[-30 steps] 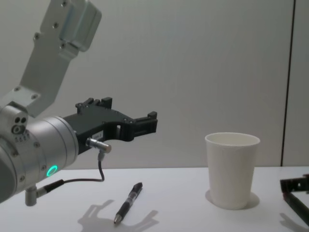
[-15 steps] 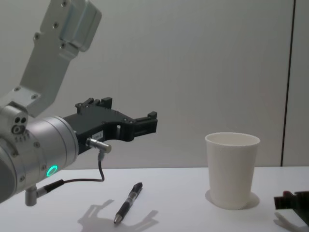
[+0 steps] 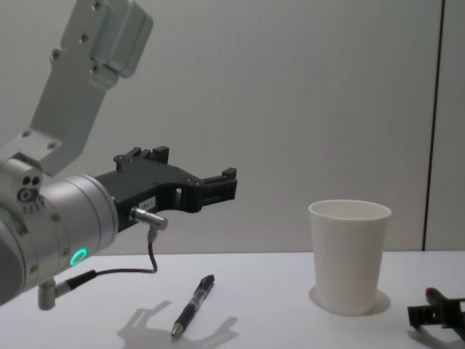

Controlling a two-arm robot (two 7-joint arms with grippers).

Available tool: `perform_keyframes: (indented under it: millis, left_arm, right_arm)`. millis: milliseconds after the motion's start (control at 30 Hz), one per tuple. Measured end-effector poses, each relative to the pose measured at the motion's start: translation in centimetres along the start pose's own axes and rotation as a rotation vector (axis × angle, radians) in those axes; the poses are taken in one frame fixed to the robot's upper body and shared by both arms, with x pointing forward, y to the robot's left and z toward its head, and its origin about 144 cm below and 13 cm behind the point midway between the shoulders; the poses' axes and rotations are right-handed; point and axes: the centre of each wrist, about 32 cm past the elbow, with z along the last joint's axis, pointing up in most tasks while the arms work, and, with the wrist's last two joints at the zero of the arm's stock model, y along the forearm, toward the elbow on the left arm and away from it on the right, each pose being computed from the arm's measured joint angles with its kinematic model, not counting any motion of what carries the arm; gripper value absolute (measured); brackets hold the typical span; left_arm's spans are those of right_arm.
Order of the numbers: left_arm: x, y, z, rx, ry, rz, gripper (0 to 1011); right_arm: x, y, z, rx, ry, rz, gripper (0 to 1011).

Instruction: Place the pen into the pen holder.

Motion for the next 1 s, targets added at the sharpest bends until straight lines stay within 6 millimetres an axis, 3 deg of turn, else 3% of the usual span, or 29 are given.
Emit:
perform_keyframes:
  millis: [267,1000]
  left_arm:
    - [0.0,0.0,0.0,0.0,0.0,0.0,1001]
    - [0.0,0.0,0.0,0.0,0.0,0.0,1001]
  right_arm:
    - [-0.25,0.13,-0.15,-0.001,0.0,-0.005,997]
    - [-0.44,0.21,-0.28,-0.001,0.0,-0.008,841]
